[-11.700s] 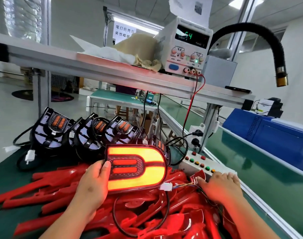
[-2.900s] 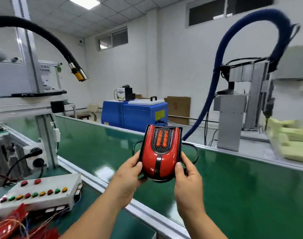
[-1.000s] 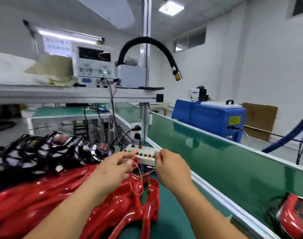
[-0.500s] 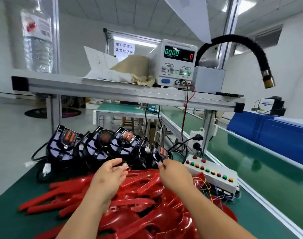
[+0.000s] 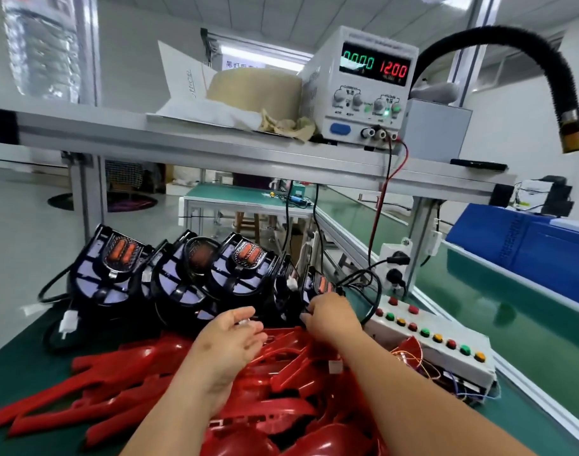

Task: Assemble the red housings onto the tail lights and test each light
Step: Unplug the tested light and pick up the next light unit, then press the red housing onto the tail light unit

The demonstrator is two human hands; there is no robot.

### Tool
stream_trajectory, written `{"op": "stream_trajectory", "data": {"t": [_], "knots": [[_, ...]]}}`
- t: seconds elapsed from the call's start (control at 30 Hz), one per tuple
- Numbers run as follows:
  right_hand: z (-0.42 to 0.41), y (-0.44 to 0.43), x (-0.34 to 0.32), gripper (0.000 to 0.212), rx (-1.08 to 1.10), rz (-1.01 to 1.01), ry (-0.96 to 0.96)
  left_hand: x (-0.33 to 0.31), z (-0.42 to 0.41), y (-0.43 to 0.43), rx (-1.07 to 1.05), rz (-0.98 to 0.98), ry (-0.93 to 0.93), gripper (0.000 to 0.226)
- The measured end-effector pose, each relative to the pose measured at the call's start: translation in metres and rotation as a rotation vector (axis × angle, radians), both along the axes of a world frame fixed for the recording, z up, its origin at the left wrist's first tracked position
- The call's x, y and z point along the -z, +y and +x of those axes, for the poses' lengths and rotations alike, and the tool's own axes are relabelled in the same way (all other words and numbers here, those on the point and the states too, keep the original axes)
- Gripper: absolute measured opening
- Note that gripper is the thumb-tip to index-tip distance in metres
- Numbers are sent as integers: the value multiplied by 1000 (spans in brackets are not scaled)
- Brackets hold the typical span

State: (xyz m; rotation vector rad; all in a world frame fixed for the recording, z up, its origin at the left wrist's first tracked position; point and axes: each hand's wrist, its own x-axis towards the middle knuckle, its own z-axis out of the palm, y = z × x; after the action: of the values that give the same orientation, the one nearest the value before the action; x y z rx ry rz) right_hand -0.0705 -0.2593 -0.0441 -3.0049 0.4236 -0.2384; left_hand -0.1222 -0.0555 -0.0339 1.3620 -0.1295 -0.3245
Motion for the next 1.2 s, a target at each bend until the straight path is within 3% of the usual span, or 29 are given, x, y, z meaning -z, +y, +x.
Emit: {"op": "stream_trajectory", "data": {"t": [0.17,0.37,0.5,0.6,0.8,0.87,0.97,1.07,1.13,1.2], "knots": [[1,1,1,34,-3,31,-39,1,0,1,3,-32,19,29],[-13,-1,-19,23,-10,265,-384,2,1,1,3,-120,80,22],[-35,5,-50,28,-84,320,-458,1,0,-2,22,-226,156,23],[-67,21,-69,26,-238,240,-505,-2,-4,-4,86,-293,193,34],[-155,47,-72,10,-719,-40,-502,-3,-3,4,227,-511,288,90],[-171,42,-67,10,-802,-178,-454,-1,-3,10,243,-615,300,99],[-181,23,-57,9,-824,-328,-409,4,-5,21,284,-647,266,94],[-185,4,-46,14,-748,-327,-410,2,-10,28,347,-587,230,73],[-185,-5,-39,17,-721,-271,-407,-6,-20,31,373,-585,197,54],[-183,-8,-33,23,-657,-49,-424,-9,-28,32,355,-634,157,55]]}}
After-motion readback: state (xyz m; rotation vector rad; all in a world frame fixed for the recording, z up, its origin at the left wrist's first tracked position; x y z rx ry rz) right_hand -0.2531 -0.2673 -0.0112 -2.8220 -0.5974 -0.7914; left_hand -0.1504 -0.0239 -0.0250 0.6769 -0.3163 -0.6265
